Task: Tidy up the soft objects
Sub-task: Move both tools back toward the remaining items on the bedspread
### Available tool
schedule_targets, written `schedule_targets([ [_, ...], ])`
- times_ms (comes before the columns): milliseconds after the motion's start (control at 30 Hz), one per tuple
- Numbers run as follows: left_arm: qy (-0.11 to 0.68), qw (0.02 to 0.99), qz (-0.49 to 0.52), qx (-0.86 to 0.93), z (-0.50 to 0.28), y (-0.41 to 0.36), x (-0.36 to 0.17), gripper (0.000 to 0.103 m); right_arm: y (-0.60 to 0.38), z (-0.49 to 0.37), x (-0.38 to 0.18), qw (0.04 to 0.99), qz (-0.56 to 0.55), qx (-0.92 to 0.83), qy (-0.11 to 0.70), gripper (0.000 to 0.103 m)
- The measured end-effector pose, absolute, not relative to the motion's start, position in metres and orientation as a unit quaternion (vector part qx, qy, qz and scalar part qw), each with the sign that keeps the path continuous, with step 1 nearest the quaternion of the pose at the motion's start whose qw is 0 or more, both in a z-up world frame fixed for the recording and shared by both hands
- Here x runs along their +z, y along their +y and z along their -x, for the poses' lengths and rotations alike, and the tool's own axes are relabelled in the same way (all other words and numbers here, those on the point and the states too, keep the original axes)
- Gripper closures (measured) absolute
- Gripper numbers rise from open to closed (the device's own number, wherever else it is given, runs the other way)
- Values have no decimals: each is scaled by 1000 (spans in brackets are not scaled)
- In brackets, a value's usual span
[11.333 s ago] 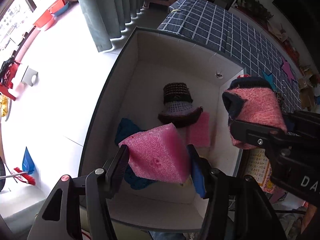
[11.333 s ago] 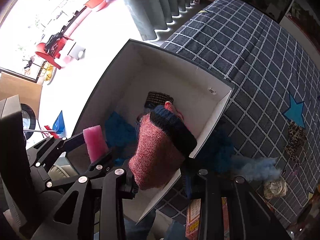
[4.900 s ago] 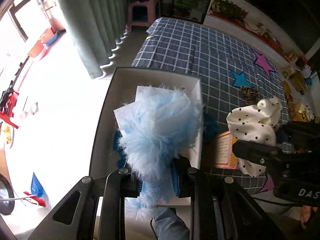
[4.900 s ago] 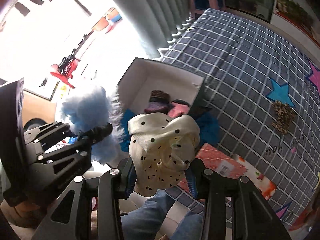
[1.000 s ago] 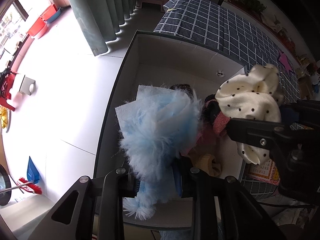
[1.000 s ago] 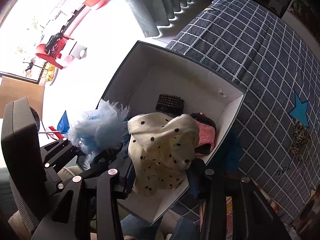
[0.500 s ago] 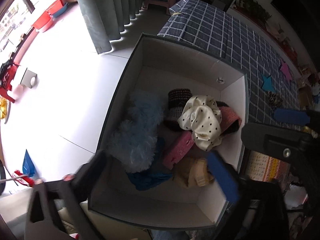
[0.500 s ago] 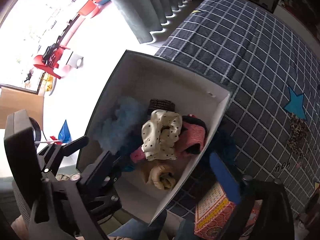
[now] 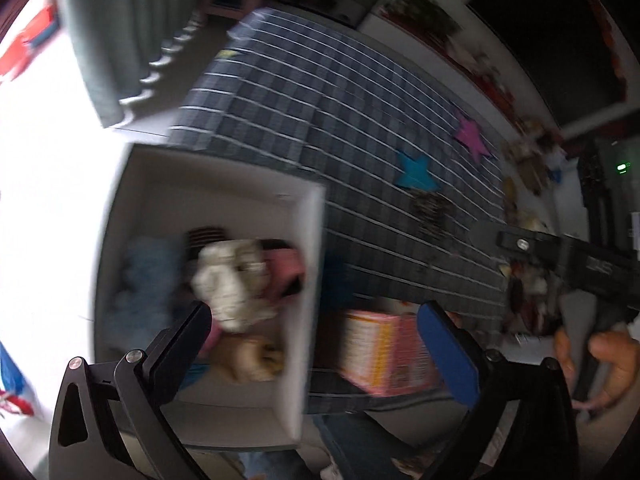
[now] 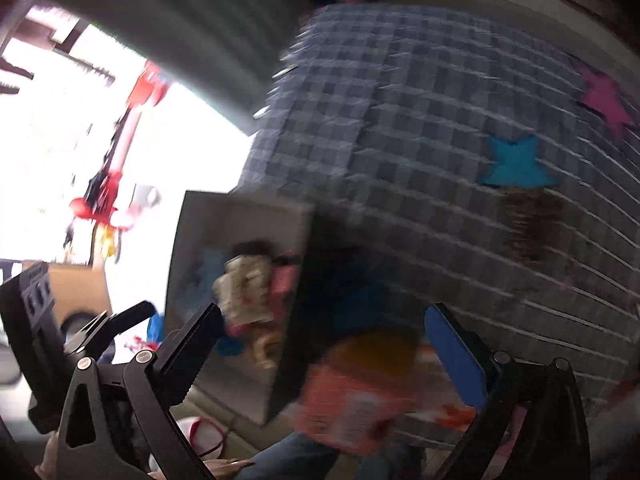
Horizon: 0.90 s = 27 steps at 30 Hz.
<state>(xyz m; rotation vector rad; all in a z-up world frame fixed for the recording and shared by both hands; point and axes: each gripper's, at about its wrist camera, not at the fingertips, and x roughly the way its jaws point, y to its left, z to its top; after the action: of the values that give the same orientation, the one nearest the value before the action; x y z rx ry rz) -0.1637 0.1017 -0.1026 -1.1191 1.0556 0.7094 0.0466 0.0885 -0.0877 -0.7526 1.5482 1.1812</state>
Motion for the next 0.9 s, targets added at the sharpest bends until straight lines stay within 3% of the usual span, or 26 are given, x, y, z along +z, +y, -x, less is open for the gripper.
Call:
schedule_targets([
  [233, 592, 620, 462, 229, 45, 118, -146, 0, 44, -133, -130, 532, 271, 404, 693, 1],
  [433, 686, 527, 465, 190, -29, 119, -221, 0, 14, -168, -169, 522, 245, 376, 726, 1],
  [900, 829, 353, 402, 162, -58, 93, -340, 1, -11, -214, -198, 511, 188, 390, 742, 1],
])
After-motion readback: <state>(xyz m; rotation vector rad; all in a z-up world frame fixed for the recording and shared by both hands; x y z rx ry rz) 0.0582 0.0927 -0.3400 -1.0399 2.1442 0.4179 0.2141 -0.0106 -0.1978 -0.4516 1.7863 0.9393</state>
